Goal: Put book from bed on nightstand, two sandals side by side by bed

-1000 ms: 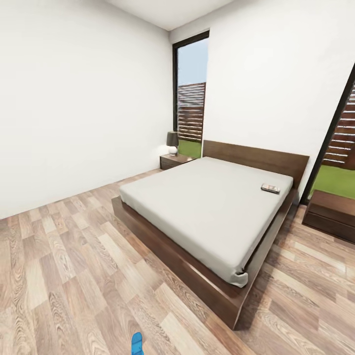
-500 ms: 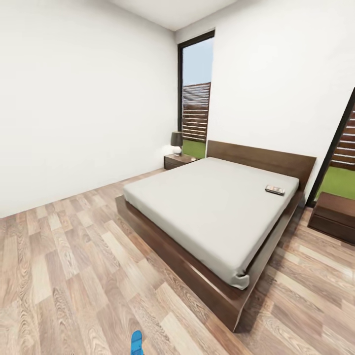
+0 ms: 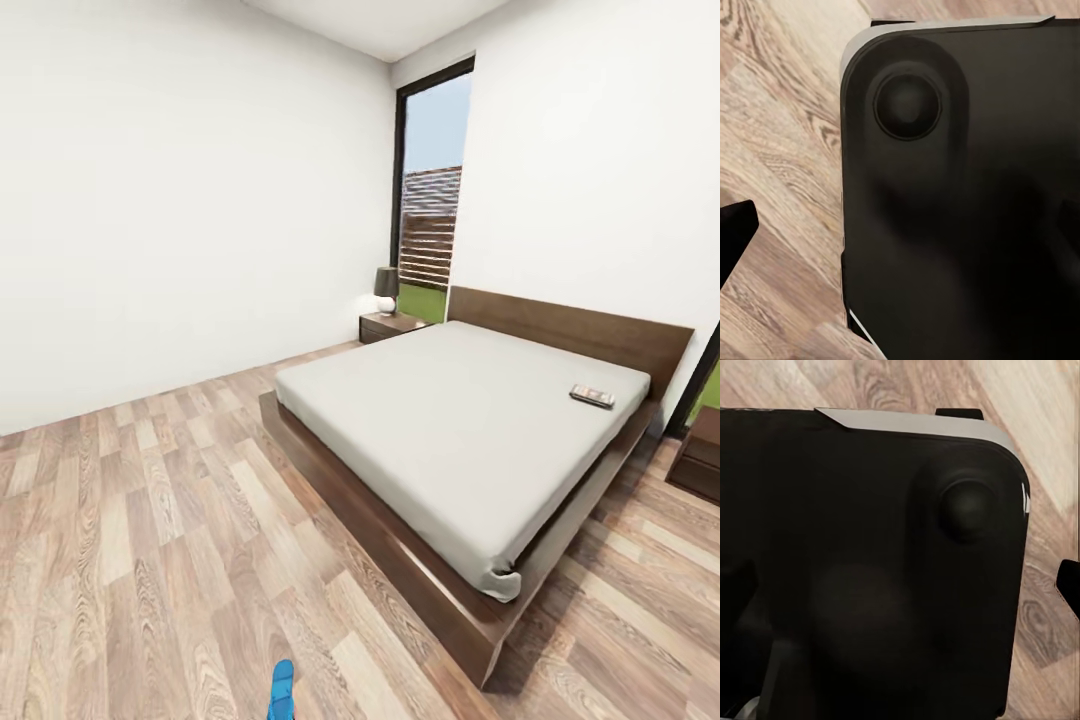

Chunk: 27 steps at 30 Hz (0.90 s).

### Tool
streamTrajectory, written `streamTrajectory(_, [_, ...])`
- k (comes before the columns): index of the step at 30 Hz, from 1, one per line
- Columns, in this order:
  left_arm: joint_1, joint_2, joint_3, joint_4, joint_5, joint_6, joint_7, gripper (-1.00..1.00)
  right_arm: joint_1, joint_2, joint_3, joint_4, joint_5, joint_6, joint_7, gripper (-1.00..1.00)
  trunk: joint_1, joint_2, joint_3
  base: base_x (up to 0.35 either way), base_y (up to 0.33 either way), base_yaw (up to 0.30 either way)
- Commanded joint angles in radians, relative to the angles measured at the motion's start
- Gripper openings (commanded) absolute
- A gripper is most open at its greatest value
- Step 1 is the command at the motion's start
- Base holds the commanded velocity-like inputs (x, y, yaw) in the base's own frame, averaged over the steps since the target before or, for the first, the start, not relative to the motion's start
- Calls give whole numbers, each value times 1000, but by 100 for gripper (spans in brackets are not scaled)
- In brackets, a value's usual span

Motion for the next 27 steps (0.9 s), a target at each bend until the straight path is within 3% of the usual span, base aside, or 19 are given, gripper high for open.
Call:
streamTrajectory(1, [0,0,0,-1,1,-1,1,100,0,0,1,-1,1,0,-1,100,0,0,-1,0,-66,234])
streamTrajectory(27, [0,0,0,-1,1,-1,0,100,0,2,2,0,1,0,-1,100,0,0,-1,0,-17,239])
